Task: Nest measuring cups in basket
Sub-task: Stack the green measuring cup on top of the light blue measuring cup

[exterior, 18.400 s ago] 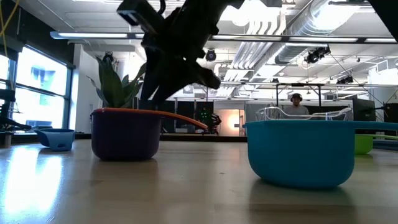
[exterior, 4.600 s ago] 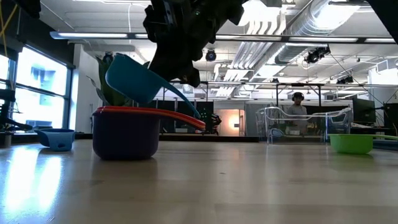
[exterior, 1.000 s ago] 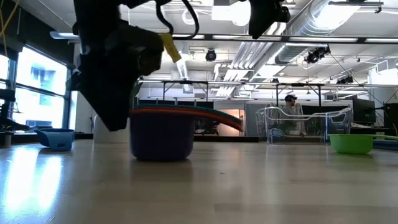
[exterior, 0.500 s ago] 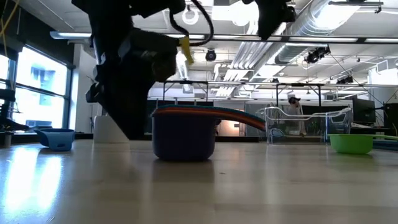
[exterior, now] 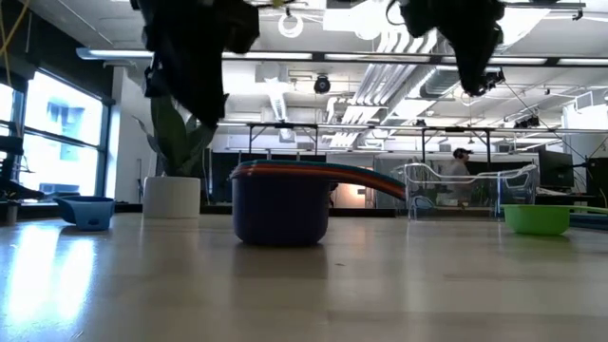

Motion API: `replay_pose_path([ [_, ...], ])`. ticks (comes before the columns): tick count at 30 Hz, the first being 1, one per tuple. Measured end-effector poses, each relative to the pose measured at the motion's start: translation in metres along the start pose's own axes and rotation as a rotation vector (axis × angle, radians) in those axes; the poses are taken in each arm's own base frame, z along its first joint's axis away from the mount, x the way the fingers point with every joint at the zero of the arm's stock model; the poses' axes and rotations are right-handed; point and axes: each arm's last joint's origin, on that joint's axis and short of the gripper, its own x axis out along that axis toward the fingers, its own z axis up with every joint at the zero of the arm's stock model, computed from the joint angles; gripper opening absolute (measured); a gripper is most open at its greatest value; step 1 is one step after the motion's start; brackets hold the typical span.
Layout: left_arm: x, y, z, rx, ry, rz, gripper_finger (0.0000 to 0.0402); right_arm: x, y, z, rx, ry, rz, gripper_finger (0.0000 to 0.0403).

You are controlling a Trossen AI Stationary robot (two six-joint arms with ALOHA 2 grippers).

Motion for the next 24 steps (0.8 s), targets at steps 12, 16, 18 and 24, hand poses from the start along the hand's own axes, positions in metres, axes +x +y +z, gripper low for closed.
replay_pose_path([
  [12, -0.07, 0.025, 0.02, 0.026, -0.229, -0.087, 0.0085, 0.041, -0.018, -0.038, 0.138, 0.004, 0.117, 0.0087],
  [16, -0.083, 0.035, 0.026, -0.005, -0.285, -0.093, 0.0085, 0.059, -0.021, -0.045, 0.149, 0.027, 0.108, 0.0087],
  [18, -0.087, 0.039, 0.029, -0.02, -0.301, -0.095, 0.0085, 0.068, -0.022, -0.049, 0.145, 0.054, 0.106, 0.0087],
  [24, -0.088, 0.045, 0.034, -0.045, -0.313, -0.082, 0.0085, 0.096, -0.023, -0.057, 0.146, 0.082, 0.109, 0.0087],
])
